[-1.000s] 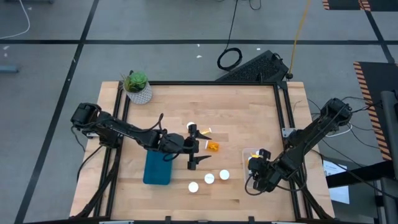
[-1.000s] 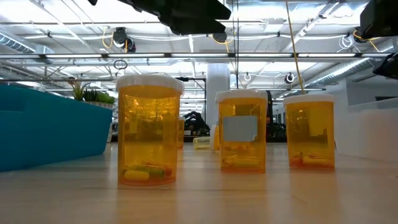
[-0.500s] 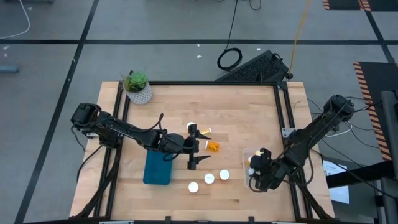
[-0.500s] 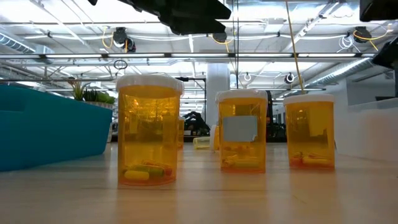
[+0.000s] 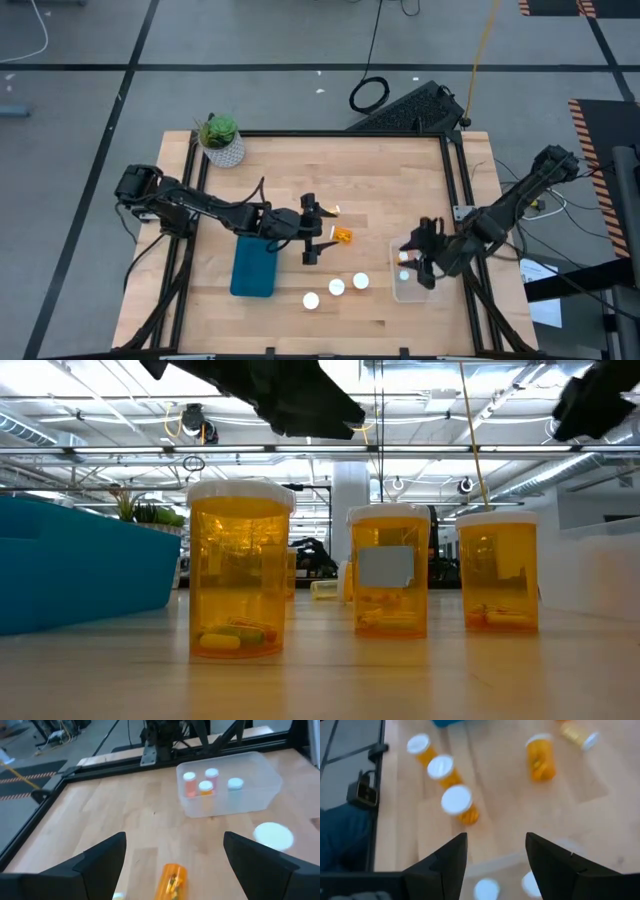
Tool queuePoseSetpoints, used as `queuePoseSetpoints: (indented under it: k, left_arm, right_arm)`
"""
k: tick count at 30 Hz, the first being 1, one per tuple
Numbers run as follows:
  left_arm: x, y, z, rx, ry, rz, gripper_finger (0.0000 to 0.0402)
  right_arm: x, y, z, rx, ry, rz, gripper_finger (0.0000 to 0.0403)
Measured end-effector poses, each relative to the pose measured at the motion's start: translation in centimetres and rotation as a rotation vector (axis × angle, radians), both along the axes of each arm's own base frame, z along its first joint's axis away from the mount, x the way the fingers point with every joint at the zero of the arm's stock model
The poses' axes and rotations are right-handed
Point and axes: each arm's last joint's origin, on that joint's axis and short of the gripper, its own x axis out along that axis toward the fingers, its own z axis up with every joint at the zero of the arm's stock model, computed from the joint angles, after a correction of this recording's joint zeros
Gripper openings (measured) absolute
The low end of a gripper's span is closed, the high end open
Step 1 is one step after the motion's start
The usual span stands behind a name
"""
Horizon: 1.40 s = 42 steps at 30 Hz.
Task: Pick and place medicine bottles into bin by pill shape (circle, oval)
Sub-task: Put the yellow bottled tablet into the transparent bin
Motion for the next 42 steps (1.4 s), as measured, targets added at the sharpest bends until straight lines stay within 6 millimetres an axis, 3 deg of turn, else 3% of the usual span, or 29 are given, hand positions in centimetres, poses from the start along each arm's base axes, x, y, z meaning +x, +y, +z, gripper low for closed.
queuePoseSetpoints:
  k: [10, 17, 26, 34, 42]
  left_arm:
    - [-0.1, 2.8, -1.0, -0.040, 0.101, 0.113, 0.0335]
    - [-0.1, 5.2, -1.4, -0.034, 0.139, 0.186, 0.0335]
    - [1.6, 6.4, -4.3, -0.062, 0.301, 0.258, 0.0335]
    - [4.8, 7.4, -4.2, -0.144, 0.496, 0.365, 0.0335]
    - [5.2, 7.7, -4.7, -0.133, 0.561, 0.334, 0.0335]
  right_arm:
    - [1.1, -4.9, 1.3, -0.199, -0.055, -0.032, 0.0196]
    - [1.4, -6.9, 1.7, -0.274, -0.057, -0.072, 0.0196]
    - [1.5, -7.1, 1.6, -0.281, -0.051, -0.076, 0.0196]
    - [1.5, -7.1, 1.6, -0.257, -0.045, -0.062, 0.0196]
    - [1.4, -7.0, 1.5, -0.272, -0.030, -0.046, 0.0196]
